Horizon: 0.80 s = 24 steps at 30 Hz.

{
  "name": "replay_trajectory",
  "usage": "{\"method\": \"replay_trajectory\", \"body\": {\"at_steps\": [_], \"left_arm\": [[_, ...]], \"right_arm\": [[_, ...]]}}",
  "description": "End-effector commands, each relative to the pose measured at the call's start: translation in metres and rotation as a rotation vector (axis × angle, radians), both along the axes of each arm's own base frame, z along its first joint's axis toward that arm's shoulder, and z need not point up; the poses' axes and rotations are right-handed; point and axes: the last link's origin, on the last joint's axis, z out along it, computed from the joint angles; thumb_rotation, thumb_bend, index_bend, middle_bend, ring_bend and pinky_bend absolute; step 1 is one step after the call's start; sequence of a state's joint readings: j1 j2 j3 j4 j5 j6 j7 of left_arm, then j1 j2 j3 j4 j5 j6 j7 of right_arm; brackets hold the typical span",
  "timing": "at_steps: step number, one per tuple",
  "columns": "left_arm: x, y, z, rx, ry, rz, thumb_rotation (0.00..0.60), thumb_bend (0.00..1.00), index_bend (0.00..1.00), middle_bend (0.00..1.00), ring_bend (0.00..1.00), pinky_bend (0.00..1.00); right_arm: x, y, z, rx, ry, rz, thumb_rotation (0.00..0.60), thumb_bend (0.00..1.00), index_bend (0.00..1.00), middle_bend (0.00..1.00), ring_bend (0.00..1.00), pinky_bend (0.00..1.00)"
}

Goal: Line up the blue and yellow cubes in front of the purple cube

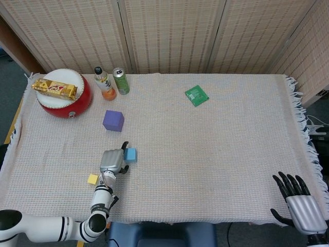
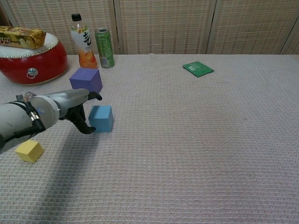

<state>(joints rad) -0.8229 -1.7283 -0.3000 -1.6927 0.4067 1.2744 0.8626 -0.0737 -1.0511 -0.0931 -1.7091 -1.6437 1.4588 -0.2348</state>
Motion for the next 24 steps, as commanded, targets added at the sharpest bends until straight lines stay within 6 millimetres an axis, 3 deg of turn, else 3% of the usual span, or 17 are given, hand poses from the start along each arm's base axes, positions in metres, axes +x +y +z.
{"method": "replay_trajectory", "body": {"at_steps": [1, 6, 13, 20, 24], "left_arm": [[0.002, 0.002, -0.003, 0.014, -0.003, -0.015, 0.600, 0.37, 0.14, 1.00, 1.00, 1.00], [0.002, 0.006, -0.005, 0.043, -0.012, -0.026, 0.600, 0.37, 0.30, 1.00, 1.00, 1.00], [0.000, 0.008, -0.007, 0.058, -0.011, -0.040, 0.600, 0.37, 0.40, 1.00, 1.00, 1.00], [0.001, 0.008, -0.006, 0.067, -0.018, -0.049, 0.600, 0.38, 0.44, 1.00, 1.00, 1.00], [-0.005, 0.013, 0.009, 0.084, 0.033, -0.053, 0.600, 0.38, 0.43, 1.00, 1.00, 1.00]], "right_arm": [[0.000, 0.001, 0.000, 0.002, 0.001, 0.001, 0.462, 0.02, 0.00, 0.00, 0.00, 0.00], [0.001, 0.002, 0.002, -0.003, -0.002, 0.001, 0.462, 0.03, 0.00, 0.00, 0.00, 0.00], [0.000, 0.002, 0.002, 0.004, -0.001, -0.007, 0.462, 0.02, 0.00, 0.00, 0.00, 0.00], [0.000, 0.002, 0.002, 0.007, 0.002, -0.011, 0.461, 0.02, 0.00, 0.00, 0.00, 0.00], [-0.001, 0.001, 0.002, 0.006, 0.011, -0.026, 0.462, 0.02, 0.00, 0.00, 0.00, 0.00]]}}
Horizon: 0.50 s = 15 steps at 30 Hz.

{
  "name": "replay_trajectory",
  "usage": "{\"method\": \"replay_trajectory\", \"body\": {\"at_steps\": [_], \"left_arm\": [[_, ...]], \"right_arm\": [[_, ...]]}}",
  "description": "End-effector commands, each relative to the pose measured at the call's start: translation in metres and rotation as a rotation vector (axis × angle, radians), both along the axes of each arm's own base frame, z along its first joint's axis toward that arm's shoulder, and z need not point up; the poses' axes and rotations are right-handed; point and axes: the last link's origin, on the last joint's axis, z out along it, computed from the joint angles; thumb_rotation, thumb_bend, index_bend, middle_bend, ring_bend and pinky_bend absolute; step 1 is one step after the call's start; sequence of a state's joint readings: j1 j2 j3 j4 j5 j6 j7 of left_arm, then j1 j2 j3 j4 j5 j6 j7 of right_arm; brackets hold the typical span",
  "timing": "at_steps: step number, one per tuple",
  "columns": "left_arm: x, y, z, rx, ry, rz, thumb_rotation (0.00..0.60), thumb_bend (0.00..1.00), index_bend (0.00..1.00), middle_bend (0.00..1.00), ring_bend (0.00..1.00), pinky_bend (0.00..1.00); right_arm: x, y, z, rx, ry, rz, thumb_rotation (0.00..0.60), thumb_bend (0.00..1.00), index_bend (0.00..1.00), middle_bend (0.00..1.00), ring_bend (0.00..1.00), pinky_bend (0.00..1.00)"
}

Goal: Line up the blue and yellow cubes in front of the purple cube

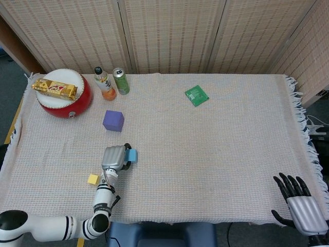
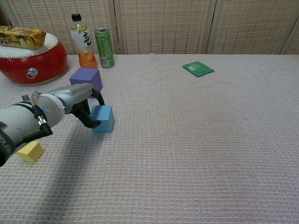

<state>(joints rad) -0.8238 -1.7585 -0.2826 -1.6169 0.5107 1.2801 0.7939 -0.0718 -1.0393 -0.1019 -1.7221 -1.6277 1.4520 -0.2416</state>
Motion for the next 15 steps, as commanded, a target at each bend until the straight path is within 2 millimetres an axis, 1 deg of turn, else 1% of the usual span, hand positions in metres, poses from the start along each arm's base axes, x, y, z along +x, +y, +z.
{"method": "replay_trajectory", "body": {"at_steps": [1, 5, 9, 12, 15], "left_arm": [[-0.007, 0.007, 0.016, 0.015, 0.069, 0.004, 0.600, 0.38, 0.43, 1.00, 1.00, 1.00], [-0.010, 0.017, 0.034, 0.036, 0.107, -0.006, 0.600, 0.38, 0.43, 1.00, 1.00, 1.00], [-0.020, 0.025, 0.052, 0.036, 0.118, 0.014, 0.600, 0.38, 0.44, 1.00, 1.00, 1.00], [-0.028, 0.032, 0.060, 0.024, 0.132, 0.005, 0.600, 0.38, 0.44, 1.00, 1.00, 1.00], [-0.033, 0.039, 0.061, 0.005, 0.120, -0.003, 0.600, 0.38, 0.44, 1.00, 1.00, 1.00]], "right_arm": [[0.000, 0.000, 0.001, -0.006, 0.004, -0.009, 0.462, 0.02, 0.00, 0.00, 0.00, 0.00], [0.000, 0.001, 0.003, -0.013, 0.003, -0.011, 0.463, 0.02, 0.00, 0.00, 0.00, 0.00], [0.000, 0.002, 0.004, -0.021, 0.004, -0.015, 0.462, 0.02, 0.00, 0.00, 0.00, 0.00], [0.000, 0.002, 0.004, -0.025, 0.007, -0.018, 0.461, 0.02, 0.00, 0.00, 0.00, 0.00], [0.000, 0.002, 0.001, -0.020, 0.014, -0.022, 0.462, 0.02, 0.00, 0.00, 0.00, 0.00]]}}
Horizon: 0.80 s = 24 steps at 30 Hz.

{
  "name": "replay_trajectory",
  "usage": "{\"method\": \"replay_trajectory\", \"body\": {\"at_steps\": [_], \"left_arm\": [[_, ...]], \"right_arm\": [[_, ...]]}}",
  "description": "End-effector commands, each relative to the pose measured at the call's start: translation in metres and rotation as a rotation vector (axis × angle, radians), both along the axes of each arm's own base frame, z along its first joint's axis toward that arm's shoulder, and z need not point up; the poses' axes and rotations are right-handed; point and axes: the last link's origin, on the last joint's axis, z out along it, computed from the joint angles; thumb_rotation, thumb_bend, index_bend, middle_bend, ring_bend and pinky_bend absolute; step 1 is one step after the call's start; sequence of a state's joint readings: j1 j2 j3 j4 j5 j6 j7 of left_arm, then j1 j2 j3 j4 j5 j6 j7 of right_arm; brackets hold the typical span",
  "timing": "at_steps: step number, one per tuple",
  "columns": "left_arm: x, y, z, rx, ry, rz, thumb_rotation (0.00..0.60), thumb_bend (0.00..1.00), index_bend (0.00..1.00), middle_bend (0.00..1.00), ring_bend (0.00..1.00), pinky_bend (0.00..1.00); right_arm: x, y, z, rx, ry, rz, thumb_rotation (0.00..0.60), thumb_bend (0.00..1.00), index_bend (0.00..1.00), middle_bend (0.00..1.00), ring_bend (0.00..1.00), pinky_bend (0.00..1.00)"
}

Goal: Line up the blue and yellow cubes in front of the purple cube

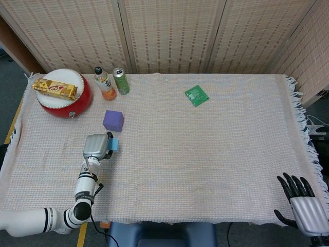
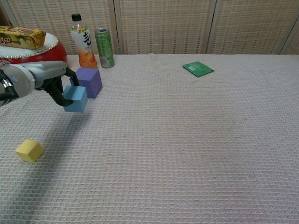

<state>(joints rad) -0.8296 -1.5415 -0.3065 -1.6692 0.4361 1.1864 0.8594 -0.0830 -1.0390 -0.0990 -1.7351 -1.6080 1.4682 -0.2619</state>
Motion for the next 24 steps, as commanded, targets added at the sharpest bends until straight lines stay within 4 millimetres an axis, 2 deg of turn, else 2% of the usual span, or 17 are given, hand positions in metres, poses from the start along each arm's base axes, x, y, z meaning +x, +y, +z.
{"method": "replay_trajectory", "body": {"at_steps": [1, 13, 24], "left_arm": [[-0.008, 0.010, 0.003, -0.023, -0.004, -0.014, 0.600, 0.38, 0.44, 1.00, 1.00, 1.00], [-0.008, 0.037, -0.005, 0.009, 0.055, -0.101, 0.600, 0.38, 0.45, 1.00, 1.00, 1.00], [-0.019, 0.046, -0.008, -0.006, 0.068, -0.078, 0.600, 0.38, 0.46, 1.00, 1.00, 1.00]], "right_arm": [[0.000, 0.000, -0.003, 0.007, 0.006, -0.003, 0.462, 0.02, 0.00, 0.00, 0.00, 0.00], [-0.002, -0.002, -0.007, 0.007, 0.018, -0.026, 0.462, 0.02, 0.00, 0.00, 0.00, 0.00], [-0.004, -0.004, -0.007, -0.002, 0.022, -0.040, 0.462, 0.03, 0.00, 0.00, 0.00, 0.00]]}}
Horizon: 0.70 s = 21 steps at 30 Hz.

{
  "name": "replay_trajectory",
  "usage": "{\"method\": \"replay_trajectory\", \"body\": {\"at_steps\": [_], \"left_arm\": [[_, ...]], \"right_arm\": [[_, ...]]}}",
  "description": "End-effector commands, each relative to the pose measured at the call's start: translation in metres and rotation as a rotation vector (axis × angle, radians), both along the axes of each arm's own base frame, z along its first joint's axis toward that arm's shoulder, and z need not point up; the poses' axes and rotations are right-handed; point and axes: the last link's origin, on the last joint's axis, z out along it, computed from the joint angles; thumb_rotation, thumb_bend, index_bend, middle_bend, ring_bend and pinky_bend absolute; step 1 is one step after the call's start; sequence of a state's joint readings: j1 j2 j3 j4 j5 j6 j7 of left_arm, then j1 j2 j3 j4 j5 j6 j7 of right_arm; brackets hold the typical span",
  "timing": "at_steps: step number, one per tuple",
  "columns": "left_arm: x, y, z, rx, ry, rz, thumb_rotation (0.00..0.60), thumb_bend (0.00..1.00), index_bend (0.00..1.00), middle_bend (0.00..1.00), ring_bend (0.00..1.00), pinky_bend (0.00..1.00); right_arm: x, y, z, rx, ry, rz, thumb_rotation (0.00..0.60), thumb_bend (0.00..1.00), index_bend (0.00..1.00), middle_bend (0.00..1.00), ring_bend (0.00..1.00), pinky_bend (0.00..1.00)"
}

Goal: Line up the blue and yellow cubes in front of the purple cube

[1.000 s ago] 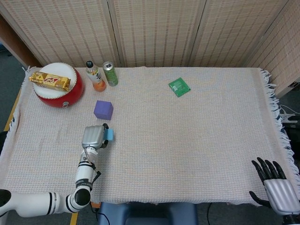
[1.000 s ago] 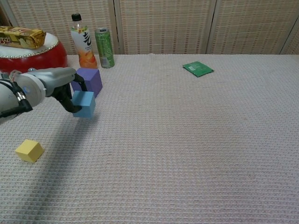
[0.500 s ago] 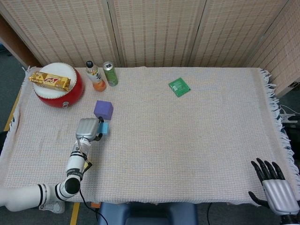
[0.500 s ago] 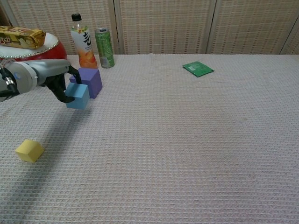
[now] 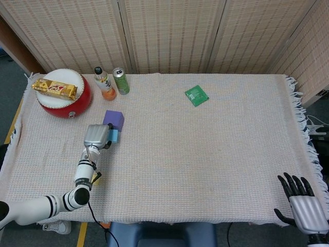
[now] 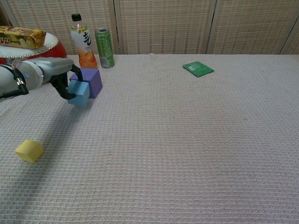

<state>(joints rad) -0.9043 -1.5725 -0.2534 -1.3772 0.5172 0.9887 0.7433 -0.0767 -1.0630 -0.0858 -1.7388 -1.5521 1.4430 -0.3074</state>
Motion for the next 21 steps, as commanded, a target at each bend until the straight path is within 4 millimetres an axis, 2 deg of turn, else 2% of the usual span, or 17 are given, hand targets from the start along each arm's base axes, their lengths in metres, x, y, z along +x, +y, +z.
{"method": "replay_trajectory", "body": {"at_steps": [1, 9, 21], "left_arm": [[-0.0021, 0.0006, -0.0023, -0.006, -0.002, 0.006, 0.600, 0.38, 0.46, 1.00, 1.00, 1.00], [-0.0063, 0.0046, -0.0072, -0.006, 0.018, 0.010, 0.600, 0.38, 0.39, 1.00, 1.00, 1.00], [-0.0063, 0.0040, -0.0118, -0.013, 0.019, 0.006, 0.600, 0.38, 0.33, 1.00, 1.00, 1.00]], "right_arm": [[-0.0001, -0.0003, -0.0001, 0.000, 0.000, -0.001, 0.463, 0.02, 0.00, 0.00, 0.00, 0.00], [-0.0001, -0.0005, 0.0004, -0.003, 0.000, -0.002, 0.461, 0.02, 0.00, 0.00, 0.00, 0.00], [-0.0002, -0.0005, 0.0017, -0.006, -0.001, -0.003, 0.461, 0.02, 0.00, 0.00, 0.00, 0.00]]}}
